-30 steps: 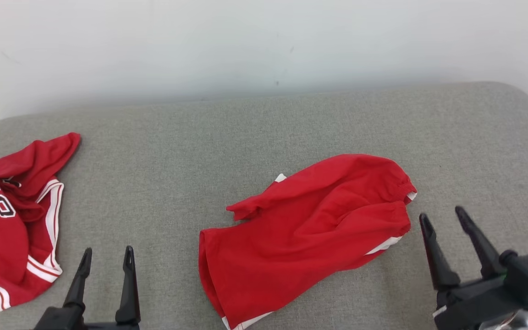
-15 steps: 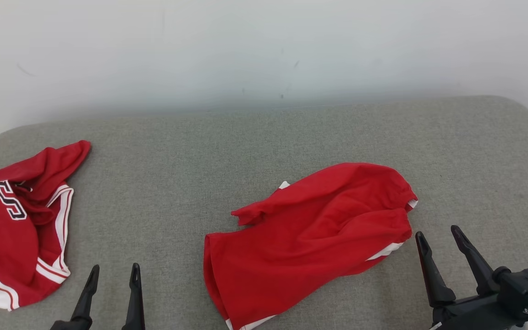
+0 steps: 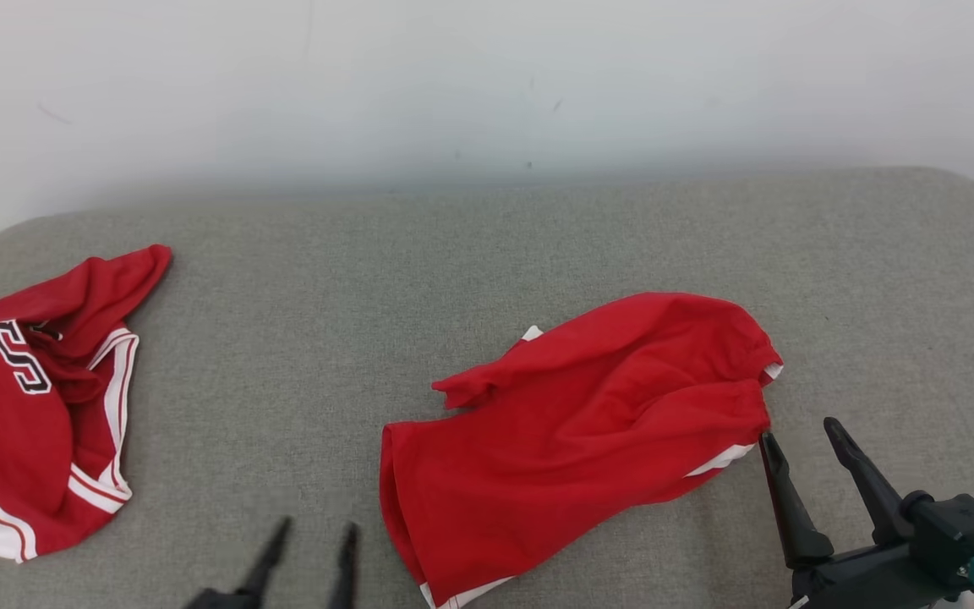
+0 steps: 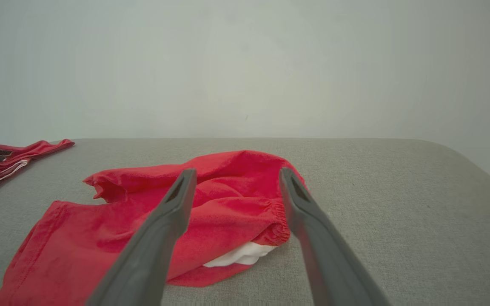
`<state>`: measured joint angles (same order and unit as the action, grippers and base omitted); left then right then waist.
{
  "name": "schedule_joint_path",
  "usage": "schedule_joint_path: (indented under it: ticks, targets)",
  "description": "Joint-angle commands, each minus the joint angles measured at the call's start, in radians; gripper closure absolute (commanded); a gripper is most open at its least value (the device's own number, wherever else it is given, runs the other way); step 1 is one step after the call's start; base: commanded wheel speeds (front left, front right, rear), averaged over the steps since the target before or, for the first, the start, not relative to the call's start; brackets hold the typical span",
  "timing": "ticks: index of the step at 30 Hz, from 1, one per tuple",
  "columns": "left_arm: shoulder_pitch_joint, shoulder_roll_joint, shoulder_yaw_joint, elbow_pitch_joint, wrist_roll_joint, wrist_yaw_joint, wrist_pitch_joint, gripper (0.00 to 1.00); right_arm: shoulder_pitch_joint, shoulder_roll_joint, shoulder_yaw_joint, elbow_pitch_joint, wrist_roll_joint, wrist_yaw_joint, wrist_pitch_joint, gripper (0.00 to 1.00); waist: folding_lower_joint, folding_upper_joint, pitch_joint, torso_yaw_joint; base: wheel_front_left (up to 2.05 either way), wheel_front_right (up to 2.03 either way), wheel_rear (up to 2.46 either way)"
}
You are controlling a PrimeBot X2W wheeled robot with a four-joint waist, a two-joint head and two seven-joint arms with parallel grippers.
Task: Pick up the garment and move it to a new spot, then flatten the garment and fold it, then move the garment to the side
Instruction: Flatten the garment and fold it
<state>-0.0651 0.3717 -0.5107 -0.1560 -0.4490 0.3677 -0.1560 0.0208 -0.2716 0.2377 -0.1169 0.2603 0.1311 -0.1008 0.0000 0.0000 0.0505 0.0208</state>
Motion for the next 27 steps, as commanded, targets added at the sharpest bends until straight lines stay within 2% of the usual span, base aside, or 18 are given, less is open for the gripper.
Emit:
schedule_joint_path:
  ticks: [1, 8, 18, 19, 20, 22, 27]
  targets:
    - [-0.012, -0.010, -0.036, 0.016, -0.017, -0.028, 0.033, 0.00, -0.002, -0.006, 0.005, -0.003, -0.004, -0.001, 0.000, 0.00, 0.0000, 0.0000, 0.013, -0.005, 0.00, 0.00, 0.00]
    - [-0.050, -0.054, -0.169, 0.094, -0.064, -0.138, 0.169, 0.00, -0.024, -0.012, 0.024, 0.005, 0.010, -0.001, -0.003, 0.00, 0.0000, 0.0000, 0.052, -0.027, 0.00, 0.00, 0.00]
    - [-0.098, -0.097, -0.189, 0.222, -0.093, -0.173, 0.179, 0.00, -0.051, -0.013, 0.032, 0.021, 0.019, -0.001, -0.017, 0.00, 0.0000, 0.0000, 0.089, -0.063, 0.00, 0.00, 0.00]
    - [-0.105, -0.101, -0.186, 0.233, -0.095, -0.175, 0.173, 0.12, -0.052, -0.014, 0.032, 0.022, 0.020, -0.001, -0.018, 0.00, 0.0000, 0.0000, 0.091, -0.065, 0.00, 0.00, 0.00]
    - [-0.109, -0.103, -0.187, 0.243, -0.097, -0.181, 0.172, 0.52, -0.052, -0.014, 0.030, 0.023, 0.020, -0.001, -0.020, 0.00, 0.0000, 0.0000, 0.093, -0.066, 0.00, 0.00, 0.00]
    - [-0.119, -0.104, -0.190, 0.261, -0.098, -0.189, 0.168, 1.00, -0.053, -0.014, 0.029, 0.025, 0.021, -0.001, -0.022, 0.00, 0.0000, 0.0000, 0.097, -0.068, 0.00, 0.00, 0.00]
    - [-0.129, -0.096, -0.201, 0.240, -0.096, -0.208, 0.168, 1.00, -0.048, -0.015, 0.015, 0.026, 0.022, -0.001, -0.025, 0.00, 0.0000, 0.0000, 0.102, -0.060, 0.00, 0.00, 0.00]
